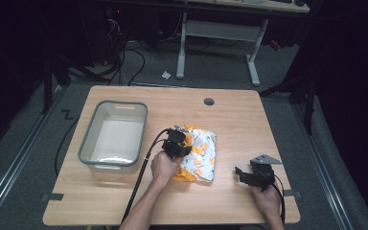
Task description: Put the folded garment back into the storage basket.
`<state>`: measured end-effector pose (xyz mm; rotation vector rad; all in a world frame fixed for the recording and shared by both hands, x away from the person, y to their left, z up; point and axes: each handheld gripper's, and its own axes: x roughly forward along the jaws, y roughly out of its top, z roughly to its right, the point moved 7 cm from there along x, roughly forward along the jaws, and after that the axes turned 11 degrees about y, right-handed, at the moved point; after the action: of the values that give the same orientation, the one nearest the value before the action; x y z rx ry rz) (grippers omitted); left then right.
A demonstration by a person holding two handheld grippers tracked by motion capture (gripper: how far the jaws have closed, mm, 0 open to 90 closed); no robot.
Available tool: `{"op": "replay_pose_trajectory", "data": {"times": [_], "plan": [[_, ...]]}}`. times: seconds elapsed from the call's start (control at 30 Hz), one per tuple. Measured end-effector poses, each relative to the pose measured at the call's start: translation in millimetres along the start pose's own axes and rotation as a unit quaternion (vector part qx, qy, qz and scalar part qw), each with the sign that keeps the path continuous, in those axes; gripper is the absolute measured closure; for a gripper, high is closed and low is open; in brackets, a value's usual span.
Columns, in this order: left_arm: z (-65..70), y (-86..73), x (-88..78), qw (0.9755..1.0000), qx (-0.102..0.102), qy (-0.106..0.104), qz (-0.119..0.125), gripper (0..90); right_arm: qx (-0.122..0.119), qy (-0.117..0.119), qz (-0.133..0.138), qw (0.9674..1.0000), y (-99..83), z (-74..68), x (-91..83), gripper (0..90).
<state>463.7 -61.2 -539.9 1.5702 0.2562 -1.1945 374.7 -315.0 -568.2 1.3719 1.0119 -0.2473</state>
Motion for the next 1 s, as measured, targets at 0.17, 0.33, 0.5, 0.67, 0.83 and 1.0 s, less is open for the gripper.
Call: {"op": "replay_pose_trajectory", "data": {"times": [0.17, 0.33, 0.5, 0.67, 0.83, 1.0], "plan": [[-0.6, 2.6, -10.0, 1.0000, 0.001, -0.004, 0.008, 73.5, -0.001, 0.000, -0.001, 1.0000, -0.1, 0.0, -0.1, 28.1], [-0.5, 6.7, -24.1, 0.9996, -0.003, -0.018, 0.024, 73.8, -0.001, 0.000, -0.001, 1.0000, -0.1, -0.1, -0.1, 28.1], [1.8, 10.9, -36.5, 0.9991, 0.003, -0.026, 0.034, 73.9, 0.000, 0.000, -0.001, 1.0000, -0.1, -0.1, -0.1, 28.0], [5.7, 17.0, -48.6, 0.9983, 0.009, -0.031, 0.049, 73.9, 0.000, 0.000, -0.001, 1.0000, -0.1, -0.1, -0.1, 28.1], [8.1, 19.3, -57.9, 0.9977, 0.014, -0.033, 0.057, 73.9, 0.000, 0.000, -0.001, 1.0000, -0.1, -0.1, -0.1, 28.0], [7.9, 20.5, -67.2, 0.9969, 0.010, -0.045, 0.064, 73.9, -0.001, 0.000, -0.001, 1.0000, -0.1, 0.0, -0.1, 28.0]]}}
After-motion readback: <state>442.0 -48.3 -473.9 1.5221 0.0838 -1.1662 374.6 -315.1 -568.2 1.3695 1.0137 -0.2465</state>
